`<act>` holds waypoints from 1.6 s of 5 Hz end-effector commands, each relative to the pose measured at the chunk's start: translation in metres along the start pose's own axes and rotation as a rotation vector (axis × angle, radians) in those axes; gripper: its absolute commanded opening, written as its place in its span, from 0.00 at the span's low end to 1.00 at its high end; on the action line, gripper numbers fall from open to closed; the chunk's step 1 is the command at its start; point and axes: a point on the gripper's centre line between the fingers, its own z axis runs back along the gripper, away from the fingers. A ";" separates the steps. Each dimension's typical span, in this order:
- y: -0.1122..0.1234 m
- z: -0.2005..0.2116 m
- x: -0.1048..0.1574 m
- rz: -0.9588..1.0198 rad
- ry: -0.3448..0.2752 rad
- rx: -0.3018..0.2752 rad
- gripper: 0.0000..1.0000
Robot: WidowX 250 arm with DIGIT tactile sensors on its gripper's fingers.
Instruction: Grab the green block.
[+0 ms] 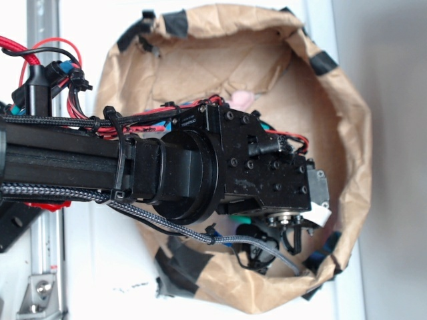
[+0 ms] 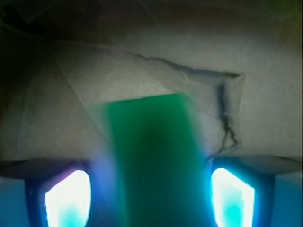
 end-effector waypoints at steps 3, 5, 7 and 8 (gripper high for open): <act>0.022 0.030 -0.012 0.068 -0.076 0.045 0.00; 0.054 0.127 -0.010 0.244 -0.100 0.100 0.00; 0.036 0.149 -0.019 0.266 -0.091 0.150 0.00; 0.028 0.146 -0.024 0.254 -0.101 0.162 0.00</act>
